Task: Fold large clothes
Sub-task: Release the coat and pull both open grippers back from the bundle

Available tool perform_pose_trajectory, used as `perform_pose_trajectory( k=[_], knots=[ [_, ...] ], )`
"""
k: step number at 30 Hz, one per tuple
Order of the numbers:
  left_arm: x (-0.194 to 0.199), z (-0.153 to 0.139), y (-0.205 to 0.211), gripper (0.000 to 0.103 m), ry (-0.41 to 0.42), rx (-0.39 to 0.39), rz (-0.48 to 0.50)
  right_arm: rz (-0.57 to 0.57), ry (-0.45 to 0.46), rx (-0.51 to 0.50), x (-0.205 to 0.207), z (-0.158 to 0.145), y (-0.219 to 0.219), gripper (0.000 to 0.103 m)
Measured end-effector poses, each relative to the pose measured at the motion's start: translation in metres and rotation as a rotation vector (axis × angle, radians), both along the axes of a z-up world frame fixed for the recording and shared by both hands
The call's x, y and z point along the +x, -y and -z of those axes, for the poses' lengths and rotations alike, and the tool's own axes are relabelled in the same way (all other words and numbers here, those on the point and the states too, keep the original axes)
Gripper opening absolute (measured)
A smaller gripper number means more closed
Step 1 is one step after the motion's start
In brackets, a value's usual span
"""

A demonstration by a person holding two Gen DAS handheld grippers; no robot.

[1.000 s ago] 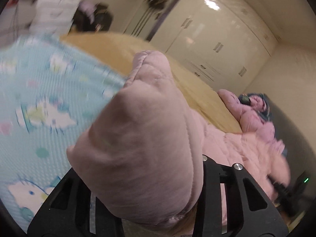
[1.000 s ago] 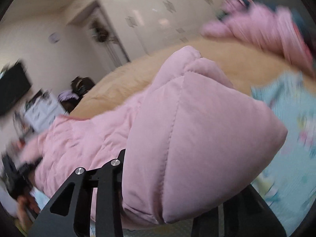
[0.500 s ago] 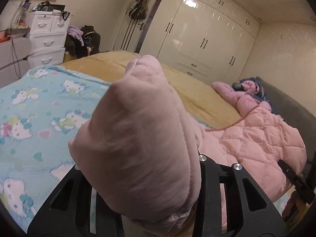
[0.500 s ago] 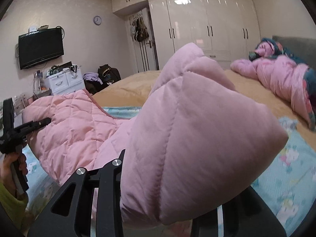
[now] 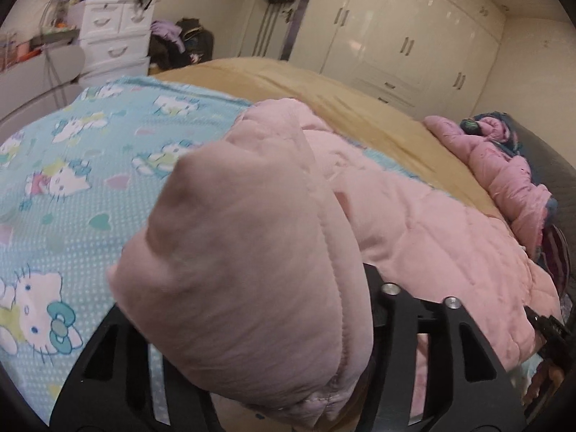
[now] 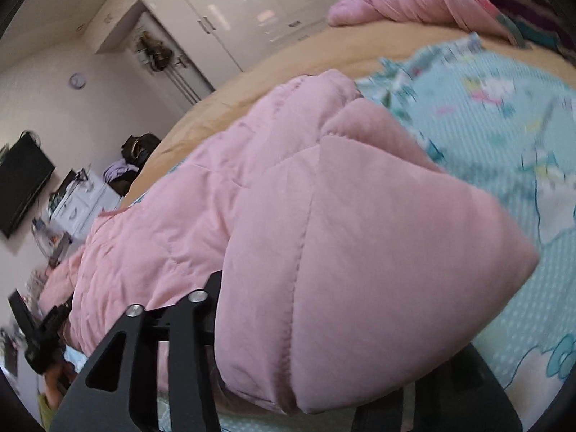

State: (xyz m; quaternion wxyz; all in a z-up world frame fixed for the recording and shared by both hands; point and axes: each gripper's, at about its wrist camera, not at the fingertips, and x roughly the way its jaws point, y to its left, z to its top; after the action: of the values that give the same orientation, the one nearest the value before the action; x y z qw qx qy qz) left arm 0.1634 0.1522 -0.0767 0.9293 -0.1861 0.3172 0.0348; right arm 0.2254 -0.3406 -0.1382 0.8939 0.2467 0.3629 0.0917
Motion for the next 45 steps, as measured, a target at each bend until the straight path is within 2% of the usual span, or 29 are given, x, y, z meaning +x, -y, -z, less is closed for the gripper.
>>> perform_pose_trajectory(
  k=[2, 3, 4, 5, 6, 9, 11, 15, 16, 19, 21, 25, 32, 37, 41, 45],
  knots=[
    [0.001, 0.004, -0.003, 0.06, -0.026, -0.003, -0.017, 0.023, -0.043, 0.043, 0.001, 0.006, 0.007, 0.065],
    [0.0, 0.005, -0.004, 0.069, -0.034, -0.001, -0.025, 0.053, -0.078, 0.045, 0.0, 0.007, 0.011, 0.082],
    [-0.001, 0.004, -0.005, 0.073, -0.045, 0.006, -0.038, 0.073, -0.094, 0.039, -0.001, 0.007, 0.013, 0.097],
    [-0.002, 0.004, -0.007, 0.082, -0.055, 0.002, -0.045, 0.085, -0.104, 0.043, -0.004, 0.006, 0.017, 0.098],
    [-0.006, 0.003, -0.01, 0.094, -0.07, 0.011, -0.069, 0.086, -0.108, 0.048, -0.006, 0.005, 0.024, 0.098],
    [-0.021, -0.004, -0.017, 0.094, -0.067, 0.036, -0.102, 0.096, -0.097, 0.012, -0.018, -0.009, 0.035, 0.098],
    [-0.036, -0.013, -0.02, 0.094, -0.048, 0.061, -0.127, 0.11, -0.055, -0.058, -0.032, -0.026, 0.036, 0.098],
    [-0.065, -0.038, -0.016, 0.094, 0.003, 0.114, -0.134, 0.127, 0.103, -0.211, -0.068, -0.065, 0.027, 0.098],
    [-0.072, -0.045, -0.014, 0.094, 0.018, 0.125, -0.126, 0.114, 0.166, -0.264, -0.082, -0.077, 0.017, 0.099],
    [-0.086, -0.062, -0.006, 0.094, 0.05, 0.154, -0.11, 0.059, 0.268, -0.337, -0.106, -0.095, -0.007, 0.099],
    [-0.096, -0.072, 0.0, 0.094, 0.072, 0.167, -0.098, -0.001, 0.31, -0.351, -0.119, -0.104, -0.028, 0.099],
    [-0.117, -0.083, 0.014, 0.094, 0.11, 0.182, -0.069, -0.12, 0.304, -0.346, -0.134, -0.107, -0.064, 0.099],
    [-0.144, -0.084, 0.037, 0.094, 0.114, 0.183, -0.002, -0.274, 0.21, -0.395, -0.145, -0.088, -0.116, 0.099],
    [-0.155, -0.073, 0.05, 0.094, 0.098, 0.191, 0.037, -0.29, 0.142, -0.414, -0.153, -0.071, -0.132, 0.099],
    [-0.165, -0.068, 0.057, 0.094, 0.111, 0.157, 0.065, -0.28, 0.153, -0.415, -0.156, -0.071, -0.134, 0.099],
    [-0.164, -0.064, 0.065, 0.094, 0.092, 0.163, 0.089, -0.305, 0.159, -0.416, -0.158, -0.072, -0.139, 0.099]
  ],
)
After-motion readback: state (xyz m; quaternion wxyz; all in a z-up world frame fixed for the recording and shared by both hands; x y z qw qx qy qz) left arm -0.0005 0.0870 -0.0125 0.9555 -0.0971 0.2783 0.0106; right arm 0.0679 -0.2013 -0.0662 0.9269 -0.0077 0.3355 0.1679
